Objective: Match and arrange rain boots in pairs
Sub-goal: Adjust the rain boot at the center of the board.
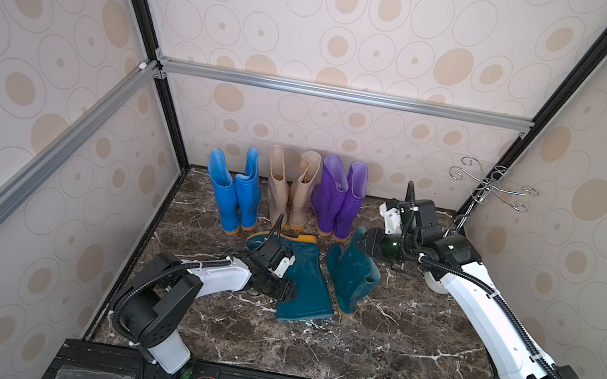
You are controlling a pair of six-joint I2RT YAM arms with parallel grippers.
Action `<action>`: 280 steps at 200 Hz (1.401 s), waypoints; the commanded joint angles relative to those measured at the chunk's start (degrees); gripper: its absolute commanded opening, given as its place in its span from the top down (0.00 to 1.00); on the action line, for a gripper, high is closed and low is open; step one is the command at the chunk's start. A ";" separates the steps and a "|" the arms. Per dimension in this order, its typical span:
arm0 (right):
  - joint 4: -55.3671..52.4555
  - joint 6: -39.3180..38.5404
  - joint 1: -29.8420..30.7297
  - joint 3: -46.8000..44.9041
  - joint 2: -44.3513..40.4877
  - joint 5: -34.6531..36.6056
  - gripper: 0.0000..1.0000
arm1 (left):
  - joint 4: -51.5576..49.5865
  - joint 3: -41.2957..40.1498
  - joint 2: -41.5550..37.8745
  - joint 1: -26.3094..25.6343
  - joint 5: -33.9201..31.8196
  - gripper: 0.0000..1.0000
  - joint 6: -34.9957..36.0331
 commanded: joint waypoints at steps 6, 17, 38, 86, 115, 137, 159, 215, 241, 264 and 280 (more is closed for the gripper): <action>0.45 -3.21 0.35 1.27 -2.07 0.71 0.51 | 1.73 1.26 0.24 0.42 1.94 0.52 -1.27; 0.63 -5.72 0.40 1.27 -2.81 1.03 0.49 | 1.94 1.41 -0.01 0.42 2.08 0.65 -1.26; -0.07 -9.90 0.34 1.34 -4.69 3.35 0.47 | 1.56 1.81 -1.20 0.44 2.13 0.84 -1.35; 1.19 -24.67 0.64 -0.64 -10.65 -2.05 0.46 | -4.60 4.98 -8.29 0.39 0.40 0.98 -1.02; 1.41 -35.41 3.72 -3.78 -14.09 -0.82 0.45 | -9.39 8.90 -12.02 0.39 -0.25 0.98 -0.23; 0.87 -43.72 8.83 -5.13 -15.01 1.45 0.43 | -11.66 11.73 -12.81 0.54 0.20 0.99 0.09; 2.04 -53.17 16.04 -8.18 -15.67 1.84 0.41 | -14.34 15.13 -12.31 0.56 0.94 0.99 0.86; 7.40 -71.36 30.44 -16.83 -14.63 12.27 0.33 | -19.10 20.01 -12.48 1.34 1.06 0.99 2.93; 11.75 -76.46 32.54 -20.07 -12.40 16.74 0.31 | -19.53 20.63 -12.98 1.62 2.36 0.99 2.93; 14.62 -79.66 32.54 -21.82 -10.28 16.19 0.29 | -20.75 21.30 -13.39 1.79 1.92 0.99 3.53; 16.24 -80.85 32.59 -22.20 -8.14 17.51 0.27 | -21.35 21.51 -13.74 2.01 1.97 0.99 3.83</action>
